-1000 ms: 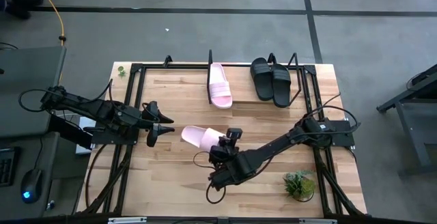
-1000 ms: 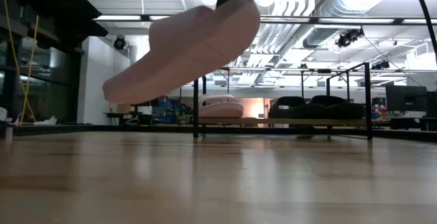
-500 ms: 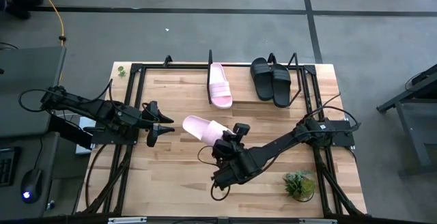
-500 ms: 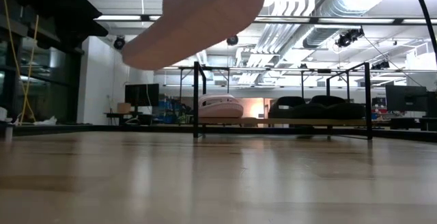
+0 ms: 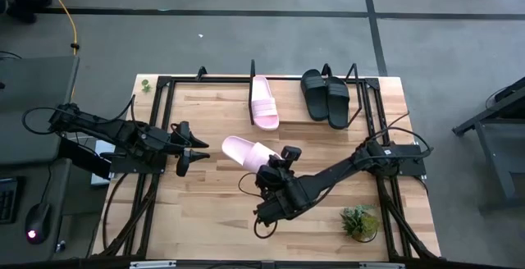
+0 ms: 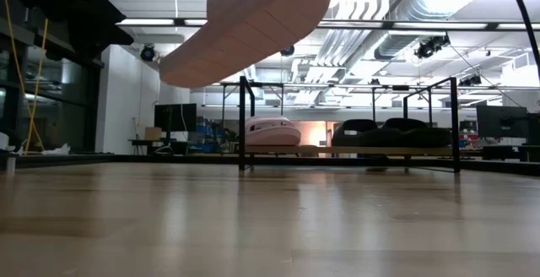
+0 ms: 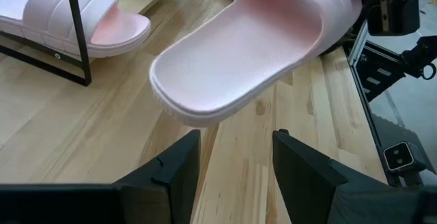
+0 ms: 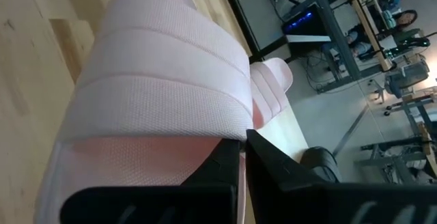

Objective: Pick and place slides into the shelf
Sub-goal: Put the pink slides on the shelf

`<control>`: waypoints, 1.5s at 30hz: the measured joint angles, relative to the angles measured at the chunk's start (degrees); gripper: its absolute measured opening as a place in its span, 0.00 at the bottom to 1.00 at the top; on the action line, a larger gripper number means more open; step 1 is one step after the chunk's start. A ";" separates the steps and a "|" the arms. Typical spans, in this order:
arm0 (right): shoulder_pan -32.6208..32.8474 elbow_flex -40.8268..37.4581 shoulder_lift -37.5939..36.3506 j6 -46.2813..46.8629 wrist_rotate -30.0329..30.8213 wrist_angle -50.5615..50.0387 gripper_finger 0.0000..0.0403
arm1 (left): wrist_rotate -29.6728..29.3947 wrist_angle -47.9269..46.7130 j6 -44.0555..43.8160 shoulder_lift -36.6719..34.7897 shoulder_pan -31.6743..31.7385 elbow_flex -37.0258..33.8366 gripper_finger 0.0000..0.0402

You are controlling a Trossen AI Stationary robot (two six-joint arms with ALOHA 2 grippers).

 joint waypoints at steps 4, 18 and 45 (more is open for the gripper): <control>-1.02 0.00 0.02 0.00 0.82 0.00 0.00 | 0.00 0.00 0.06 0.00 0.00 0.00 0.42; -5.02 0.00 0.04 -1.71 1.77 0.01 0.00 | 0.02 -0.04 0.21 0.00 0.00 0.00 0.42; -7.78 -0.02 -11.34 -4.75 7.65 -0.01 0.00 | -0.97 -0.04 0.29 -0.02 -0.02 0.00 0.42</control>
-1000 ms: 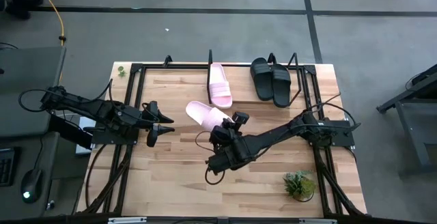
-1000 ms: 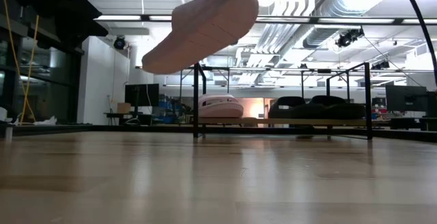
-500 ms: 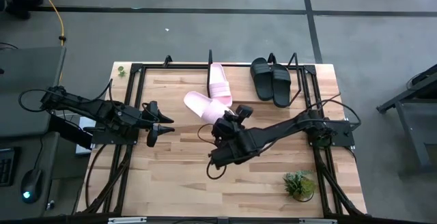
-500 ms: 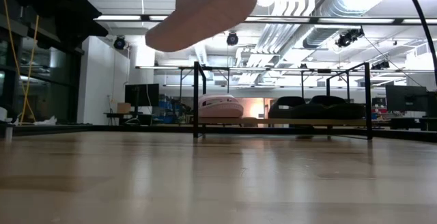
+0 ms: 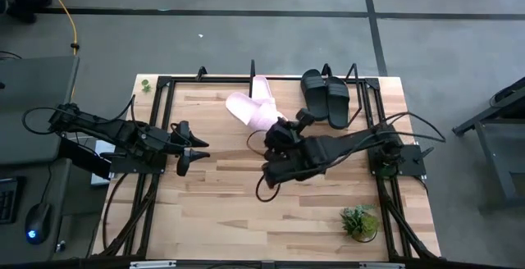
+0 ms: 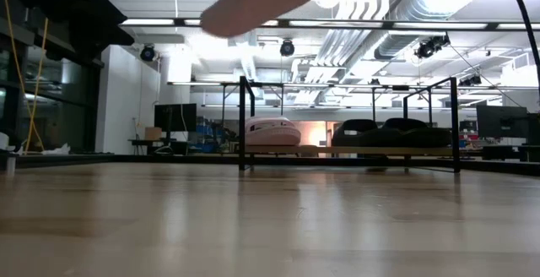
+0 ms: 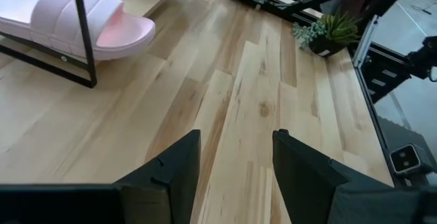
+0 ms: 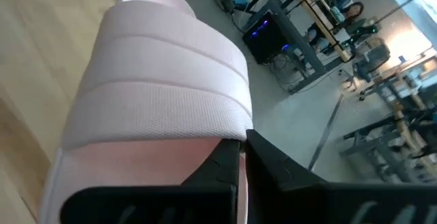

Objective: Pick and place slides into the shelf
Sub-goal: Put the pink slides on the shelf

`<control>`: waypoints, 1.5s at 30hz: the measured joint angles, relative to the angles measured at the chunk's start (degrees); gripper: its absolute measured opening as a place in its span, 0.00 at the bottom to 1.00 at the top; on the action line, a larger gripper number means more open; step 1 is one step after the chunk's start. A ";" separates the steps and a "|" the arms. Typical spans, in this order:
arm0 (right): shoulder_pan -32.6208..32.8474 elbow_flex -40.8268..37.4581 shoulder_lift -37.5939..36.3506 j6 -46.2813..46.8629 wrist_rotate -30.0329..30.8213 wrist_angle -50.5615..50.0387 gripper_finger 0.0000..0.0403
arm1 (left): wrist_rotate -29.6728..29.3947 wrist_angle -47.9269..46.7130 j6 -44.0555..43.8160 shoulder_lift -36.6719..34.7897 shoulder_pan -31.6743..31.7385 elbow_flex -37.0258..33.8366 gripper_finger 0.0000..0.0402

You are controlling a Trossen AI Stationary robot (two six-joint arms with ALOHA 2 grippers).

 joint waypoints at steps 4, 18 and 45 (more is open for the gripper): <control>0.00 0.00 -2.86 1.68 2.58 0.55 0.00 | -0.42 0.02 -0.03 0.00 0.01 0.00 0.42; -5.56 0.00 -5.63 0.64 14.40 3.70 0.00 | -0.54 0.24 -0.19 0.00 0.00 0.00 0.42; -13.11 0.81 -6.73 -3.45 18.02 17.05 0.00 | -0.53 0.19 -0.19 0.00 0.00 0.00 0.42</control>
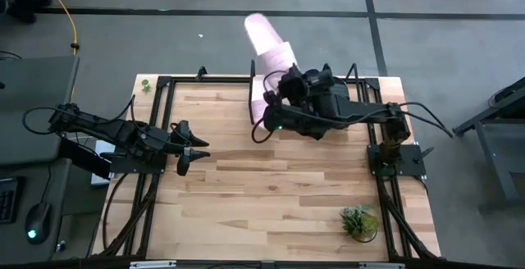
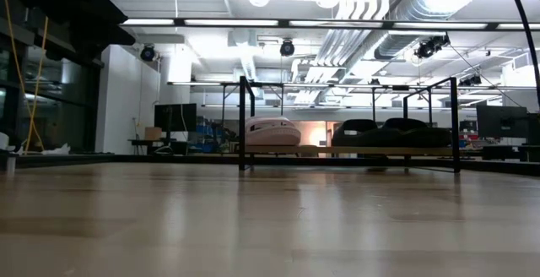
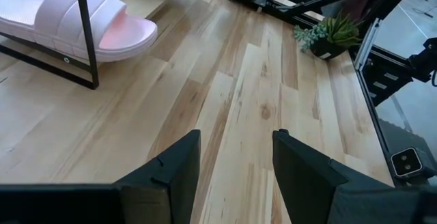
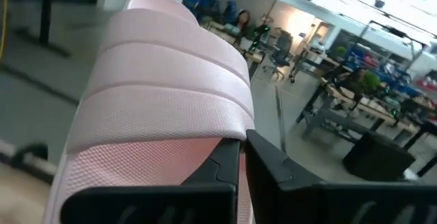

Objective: Pick and place slides into the shelf
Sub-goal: Put the pink slides on the shelf

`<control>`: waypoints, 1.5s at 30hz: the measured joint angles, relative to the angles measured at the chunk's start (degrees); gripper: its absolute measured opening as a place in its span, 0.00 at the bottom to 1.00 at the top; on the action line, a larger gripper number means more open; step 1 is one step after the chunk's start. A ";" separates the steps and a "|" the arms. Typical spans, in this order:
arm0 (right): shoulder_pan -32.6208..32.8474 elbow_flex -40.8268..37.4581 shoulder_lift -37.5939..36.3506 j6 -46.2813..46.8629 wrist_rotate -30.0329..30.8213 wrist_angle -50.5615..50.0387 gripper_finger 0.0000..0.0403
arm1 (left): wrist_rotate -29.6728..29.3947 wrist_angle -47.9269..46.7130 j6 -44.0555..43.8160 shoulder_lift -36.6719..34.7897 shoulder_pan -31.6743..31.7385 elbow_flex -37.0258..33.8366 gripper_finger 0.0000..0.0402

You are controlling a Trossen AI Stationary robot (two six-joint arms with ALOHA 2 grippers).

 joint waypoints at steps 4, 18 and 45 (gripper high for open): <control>-0.08 0.00 -0.41 -0.67 3.83 3.65 0.00 | 0.01 0.02 -0.02 0.00 0.02 0.00 0.42; -0.09 0.00 -1.13 -12.30 1.37 6.37 0.00 | 0.01 0.02 -0.09 0.01 0.00 0.00 0.42; -3.18 -0.15 1.67 -6.13 -1.74 -9.62 0.00 | 0.04 -0.14 -0.13 0.13 0.00 -0.02 0.42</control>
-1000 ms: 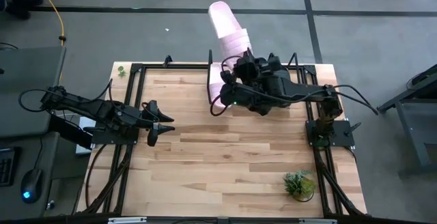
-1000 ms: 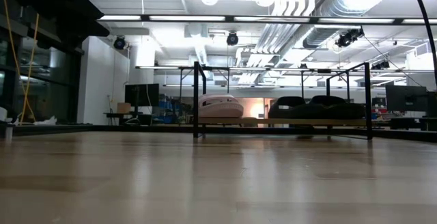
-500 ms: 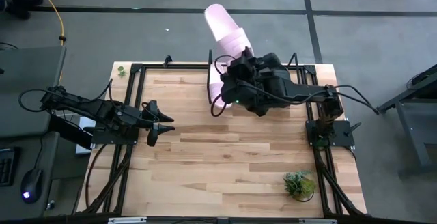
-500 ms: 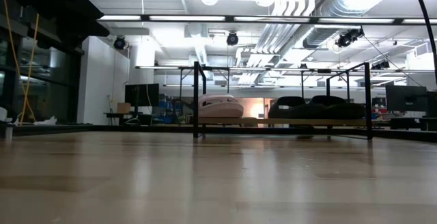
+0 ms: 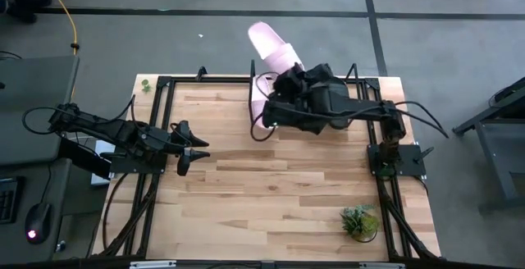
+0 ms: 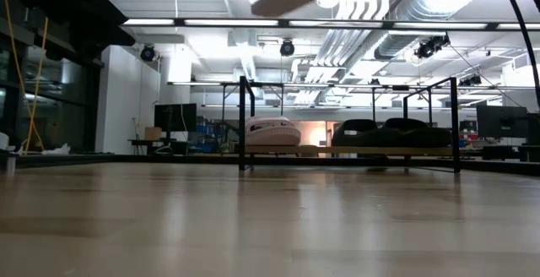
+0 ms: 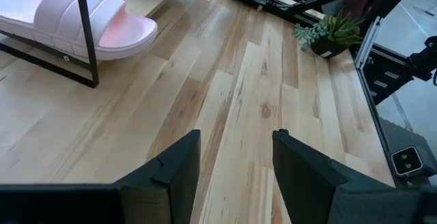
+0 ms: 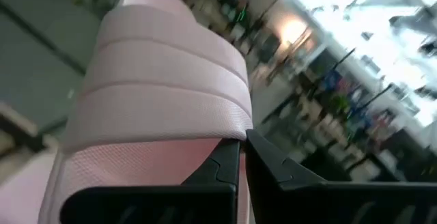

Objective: Pick and place slides into the shelf
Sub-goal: Put the pink slides on the shelf

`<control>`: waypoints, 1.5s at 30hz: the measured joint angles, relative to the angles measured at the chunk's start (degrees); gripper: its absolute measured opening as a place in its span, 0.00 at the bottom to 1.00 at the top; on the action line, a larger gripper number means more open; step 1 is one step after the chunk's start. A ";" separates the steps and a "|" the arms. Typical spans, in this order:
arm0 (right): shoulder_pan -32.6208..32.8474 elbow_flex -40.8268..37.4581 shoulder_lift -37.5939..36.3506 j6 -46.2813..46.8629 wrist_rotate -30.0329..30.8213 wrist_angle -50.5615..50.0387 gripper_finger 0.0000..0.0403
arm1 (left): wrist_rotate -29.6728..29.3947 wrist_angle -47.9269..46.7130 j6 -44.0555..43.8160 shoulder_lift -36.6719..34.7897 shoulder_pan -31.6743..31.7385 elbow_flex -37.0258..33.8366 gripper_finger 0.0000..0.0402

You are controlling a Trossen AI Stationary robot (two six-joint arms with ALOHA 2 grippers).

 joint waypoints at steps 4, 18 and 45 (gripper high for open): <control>-2.62 -2.18 -0.58 10.11 -6.75 -6.29 0.00 | 0.00 -0.08 0.00 0.00 0.01 0.00 0.42; -4.15 -13.78 -1.29 25.41 -7.24 -7.41 0.00 | -0.01 -0.12 -0.09 0.00 0.01 0.00 0.42; -3.64 -35.01 -1.31 43.47 -8.73 -4.33 0.00 | -0.01 -0.12 -0.20 0.00 0.02 0.00 0.42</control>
